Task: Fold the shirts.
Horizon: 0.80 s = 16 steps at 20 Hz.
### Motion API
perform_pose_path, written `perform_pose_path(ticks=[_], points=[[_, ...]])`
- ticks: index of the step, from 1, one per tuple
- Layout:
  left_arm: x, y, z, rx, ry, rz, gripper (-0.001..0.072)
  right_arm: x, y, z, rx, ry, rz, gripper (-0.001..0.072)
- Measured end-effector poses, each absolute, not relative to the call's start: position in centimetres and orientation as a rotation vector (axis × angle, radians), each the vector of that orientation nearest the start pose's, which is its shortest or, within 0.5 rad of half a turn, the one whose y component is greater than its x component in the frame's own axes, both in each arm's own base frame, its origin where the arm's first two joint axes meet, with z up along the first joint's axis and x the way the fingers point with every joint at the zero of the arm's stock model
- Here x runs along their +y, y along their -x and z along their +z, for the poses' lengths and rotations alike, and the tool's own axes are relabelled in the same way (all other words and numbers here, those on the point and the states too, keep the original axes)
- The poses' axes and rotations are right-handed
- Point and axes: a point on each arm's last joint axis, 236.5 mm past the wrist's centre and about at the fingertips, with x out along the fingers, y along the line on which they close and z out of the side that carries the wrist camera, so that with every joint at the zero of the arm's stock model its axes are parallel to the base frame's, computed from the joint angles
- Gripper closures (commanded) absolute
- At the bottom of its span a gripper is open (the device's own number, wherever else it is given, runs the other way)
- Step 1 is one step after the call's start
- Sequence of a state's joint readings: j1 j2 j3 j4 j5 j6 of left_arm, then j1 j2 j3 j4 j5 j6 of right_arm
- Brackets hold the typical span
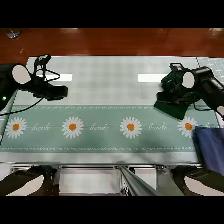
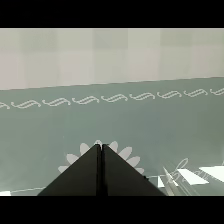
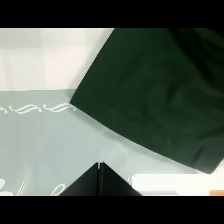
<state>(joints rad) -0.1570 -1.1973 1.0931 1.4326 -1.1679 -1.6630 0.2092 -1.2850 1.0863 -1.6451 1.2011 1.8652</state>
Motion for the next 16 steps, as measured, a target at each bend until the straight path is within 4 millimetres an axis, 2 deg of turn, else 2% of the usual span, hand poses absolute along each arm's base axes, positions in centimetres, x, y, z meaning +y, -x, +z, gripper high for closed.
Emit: perform_pose_path(ticks=[13,16], points=[[-8.6,-35.3,1.6,1.287,0.107,-0.151,0.0686,5.7,-34.8,-2.1,1.386,-0.03,-0.069,0.0685],[-8.7,-35.9,1.7,1.262,0.11,-0.151,0.0685,5.8,-36.2,-1.8,1.324,-0.028,-0.06,0.0665]])
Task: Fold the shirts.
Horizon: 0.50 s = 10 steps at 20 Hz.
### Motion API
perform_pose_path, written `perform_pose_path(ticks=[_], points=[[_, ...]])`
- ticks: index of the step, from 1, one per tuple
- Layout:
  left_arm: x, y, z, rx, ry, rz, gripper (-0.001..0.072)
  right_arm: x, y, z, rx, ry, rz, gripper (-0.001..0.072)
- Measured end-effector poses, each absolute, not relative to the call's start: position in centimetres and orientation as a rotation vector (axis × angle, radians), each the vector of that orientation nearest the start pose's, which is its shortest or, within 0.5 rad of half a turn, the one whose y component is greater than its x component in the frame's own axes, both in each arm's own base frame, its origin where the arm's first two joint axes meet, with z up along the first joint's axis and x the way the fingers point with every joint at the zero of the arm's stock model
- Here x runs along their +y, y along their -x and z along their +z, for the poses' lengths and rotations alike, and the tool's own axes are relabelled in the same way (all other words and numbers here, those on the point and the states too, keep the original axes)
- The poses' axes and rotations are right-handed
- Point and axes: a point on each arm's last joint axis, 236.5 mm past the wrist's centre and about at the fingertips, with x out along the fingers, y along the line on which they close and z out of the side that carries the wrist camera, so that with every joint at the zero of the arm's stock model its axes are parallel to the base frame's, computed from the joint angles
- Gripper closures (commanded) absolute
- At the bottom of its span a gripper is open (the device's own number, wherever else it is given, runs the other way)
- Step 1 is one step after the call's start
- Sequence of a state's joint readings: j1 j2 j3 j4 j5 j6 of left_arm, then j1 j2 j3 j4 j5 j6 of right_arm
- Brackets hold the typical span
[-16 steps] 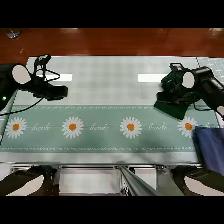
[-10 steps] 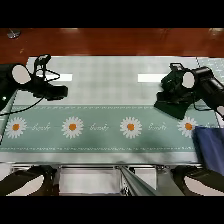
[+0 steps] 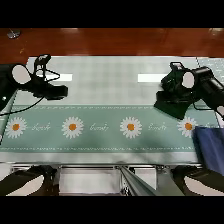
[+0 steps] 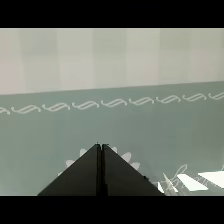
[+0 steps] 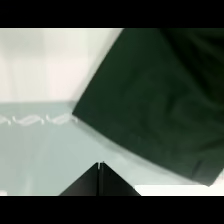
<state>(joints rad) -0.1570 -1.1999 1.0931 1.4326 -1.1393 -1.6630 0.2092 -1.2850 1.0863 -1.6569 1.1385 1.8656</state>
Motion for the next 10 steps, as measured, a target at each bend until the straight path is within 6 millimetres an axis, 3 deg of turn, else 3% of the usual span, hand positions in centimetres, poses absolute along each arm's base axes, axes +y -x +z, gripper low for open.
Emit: perform_pose_path(ticks=[1,2,3,4,5,8,10], points=[[-8.7,-36.6,1.8,1.237,0.114,-0.15,0.0686,5.9,-37.1,-1.5,1.286,-0.027,-0.055,0.0457],[-8.8,-37.4,2.0,1.203,0.118,-0.15,0.0685,5.8,-38.1,-1.2,1.241,-0.022,-0.051,0.0088],[-8.9,-38.3,2.2,1.165,0.123,-0.15,0.0654,5.6,-39.5,-0.7,1.18,-0.004,-0.048,0.0084],[-9.0,-39.2,2.4,1.13,0.127,-0.15,0.0402,5.2,-40.9,-0.2,1.116,0.02,-0.052,0.0084],[-8.9,-40.1,2.7,1.092,0.127,-0.147,0.0019,4.4,-42.5,0.5,1.047,0.039,-0.07,0.0084],[-8.2,-42.9,3.8,0.968,0.094,-0.129,0.0004,-0.7,-46.6,1.7,0.892,0.033,-0.198,0.0084],[-7.7,-44.4,4.6,0.892,0.065,-0.118,0.0004,-4.4,-48.4,1.1,0.863,-0.015,-0.28,0.0084]])
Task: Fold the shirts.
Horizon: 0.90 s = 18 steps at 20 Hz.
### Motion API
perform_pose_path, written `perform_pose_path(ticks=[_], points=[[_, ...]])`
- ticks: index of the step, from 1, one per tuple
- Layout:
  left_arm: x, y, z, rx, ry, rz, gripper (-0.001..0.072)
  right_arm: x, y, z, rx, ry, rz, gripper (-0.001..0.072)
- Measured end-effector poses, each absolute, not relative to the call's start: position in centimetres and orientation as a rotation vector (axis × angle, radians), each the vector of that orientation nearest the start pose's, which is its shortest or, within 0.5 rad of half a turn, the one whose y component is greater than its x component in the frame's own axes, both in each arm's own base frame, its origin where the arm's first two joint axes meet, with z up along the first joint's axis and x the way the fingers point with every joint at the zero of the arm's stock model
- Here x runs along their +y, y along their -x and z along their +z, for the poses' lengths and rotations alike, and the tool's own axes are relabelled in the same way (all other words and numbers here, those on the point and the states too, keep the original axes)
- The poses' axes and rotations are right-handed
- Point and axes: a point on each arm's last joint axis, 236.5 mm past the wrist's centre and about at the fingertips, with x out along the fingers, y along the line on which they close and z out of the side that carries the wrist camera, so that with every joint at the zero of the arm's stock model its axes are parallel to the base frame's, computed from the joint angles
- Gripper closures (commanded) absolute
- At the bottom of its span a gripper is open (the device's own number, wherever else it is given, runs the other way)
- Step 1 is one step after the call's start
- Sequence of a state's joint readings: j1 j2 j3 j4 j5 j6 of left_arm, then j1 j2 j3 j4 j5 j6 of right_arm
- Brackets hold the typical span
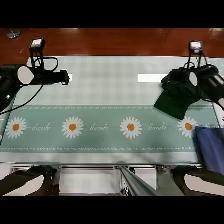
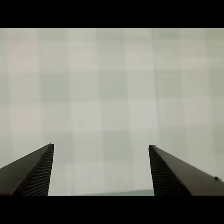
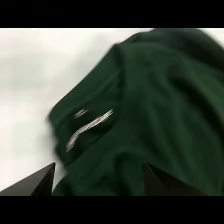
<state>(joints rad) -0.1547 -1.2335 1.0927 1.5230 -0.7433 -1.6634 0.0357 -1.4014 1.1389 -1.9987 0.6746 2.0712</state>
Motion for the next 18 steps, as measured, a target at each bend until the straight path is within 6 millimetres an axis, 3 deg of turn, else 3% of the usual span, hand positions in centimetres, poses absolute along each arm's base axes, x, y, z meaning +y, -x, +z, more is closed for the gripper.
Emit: perform_pose_path(ticks=[4,6,7,8,9,11,13,14,16,18], points=[[-7.2,-45.9,5.2,0.825,0.039,-0.109,0.0005,-11.0,-49.5,-2.9,0.965,-0.083,-0.434,0.0085],[-7.3,-45.8,4.5,0.848,0.042,-0.108,0.0005,-12.6,-48.8,-5.8,1.083,-0.123,-0.47,0.0101],[-7.4,-45.4,3.9,0.876,0.049,-0.109,0.0005,-12.6,-48.6,-7.1,1.135,-0.148,-0.466,0.0216],[-7.5,-45.0,3.4,0.906,0.062,-0.111,0.0004,-12.4,-48.1,-8.4,1.194,-0.177,-0.455,0.0507],[-7.6,-44.4,2.9,0.937,0.064,-0.114,0.0005,-11.9,-47.8,-9.0,1.239,-0.203,-0.434,0.0685],[-7.4,-43.3,2.4,1.0,0.038,-0.128,0.0005,-10.3,-47.1,-9.6,1.32,-0.242,-0.357,0.0685],[-6.1,-42.2,2.7,1.063,0.011,-0.119,0.0007,-7.5,-46.7,-7.9,1.363,-0.304,-0.243,0.0686],[-5.1,-41.9,3.5,1.076,0.008,-0.104,0.0007,-6.6,-47.2,-5.7,1.33,-0.314,-0.193,0.0686],[-3.2,-41.3,6.2,1.067,0.03,-0.078,0.0007,-5.3,-48.6,0.2,1.202,-0.317,-0.118,0.0686],[-2.4,-40.4,10.3,0.994,0.08,-0.096,0.0007,-3.3,-49.3,7.6,1.027,-0.311,-0.045,0.0686]])
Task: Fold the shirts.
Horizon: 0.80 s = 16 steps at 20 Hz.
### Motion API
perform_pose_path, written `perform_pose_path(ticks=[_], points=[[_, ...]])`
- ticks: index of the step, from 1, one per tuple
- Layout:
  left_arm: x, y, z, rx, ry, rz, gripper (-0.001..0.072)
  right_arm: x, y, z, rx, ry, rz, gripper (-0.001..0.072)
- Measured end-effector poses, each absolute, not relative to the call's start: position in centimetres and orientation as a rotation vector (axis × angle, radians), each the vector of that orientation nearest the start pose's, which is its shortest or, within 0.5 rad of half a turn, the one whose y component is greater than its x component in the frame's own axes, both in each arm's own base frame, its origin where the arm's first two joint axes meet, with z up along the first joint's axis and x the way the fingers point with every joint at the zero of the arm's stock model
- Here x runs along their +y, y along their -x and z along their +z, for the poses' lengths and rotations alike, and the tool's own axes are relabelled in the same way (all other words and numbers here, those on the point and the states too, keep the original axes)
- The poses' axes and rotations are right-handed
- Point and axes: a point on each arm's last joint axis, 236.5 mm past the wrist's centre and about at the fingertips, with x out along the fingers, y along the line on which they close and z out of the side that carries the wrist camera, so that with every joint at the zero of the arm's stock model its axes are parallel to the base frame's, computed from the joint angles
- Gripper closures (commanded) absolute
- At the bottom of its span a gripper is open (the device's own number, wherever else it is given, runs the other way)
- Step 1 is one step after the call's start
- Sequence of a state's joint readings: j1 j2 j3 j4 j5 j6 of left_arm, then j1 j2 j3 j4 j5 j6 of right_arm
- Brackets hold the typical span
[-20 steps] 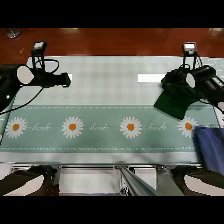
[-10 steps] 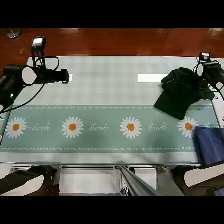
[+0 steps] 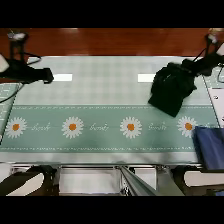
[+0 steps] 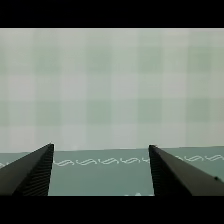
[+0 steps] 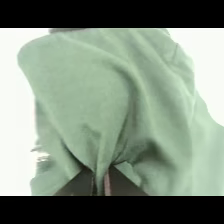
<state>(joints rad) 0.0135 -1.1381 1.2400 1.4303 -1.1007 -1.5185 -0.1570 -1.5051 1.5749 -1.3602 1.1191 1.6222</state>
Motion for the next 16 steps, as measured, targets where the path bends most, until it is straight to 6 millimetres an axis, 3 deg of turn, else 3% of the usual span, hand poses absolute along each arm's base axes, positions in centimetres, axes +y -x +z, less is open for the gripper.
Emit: perform_pose_path(ticks=[3,5,7,9,11,12,14,16], points=[[-4.0,-37.3,15.6,0.876,0.136,-0.192,0.0007,-0.8,-48.4,19.6,0.73,-0.273,0.03,0.0686],[-5.9,-34.1,17.2,0.825,0.159,-0.263,0.0007,1.1,-46.0,27.0,0.549,-0.24,0.079,0.0686],[-7.7,-31.2,17.1,0.806,0.177,-0.325,0.0007,3.0,-43.1,33.1,0.408,-0.198,0.126,0.0686],[-9.0,-28.8,16.1,0.806,0.194,-0.371,0.0007,5.1,-40.1,37.5,0.309,-0.15,0.181,0.0686],[-9.7,-27.3,14.8,0.817,0.209,-0.395,0.0007,8.2,-37.1,39.9,0.266,-0.119,0.268,0.0686],[-9.9,-26.9,14.1,0.828,0.214,-0.399,0.0007,9.8,-35.8,40.0,0.275,-0.104,0.316,0.0686],[-10.2,-26.3,13.4,0.841,0.234,-0.407,0.0007,13.4,-33.8,38.5,0.34,-0.061,0.414,0.0687],[-10.4,-26.1,12.9,0.852,0.245,-0.408,0.0007,17.5,-32.4,34.3,0.464,-0.036,0.511,0.0686]])
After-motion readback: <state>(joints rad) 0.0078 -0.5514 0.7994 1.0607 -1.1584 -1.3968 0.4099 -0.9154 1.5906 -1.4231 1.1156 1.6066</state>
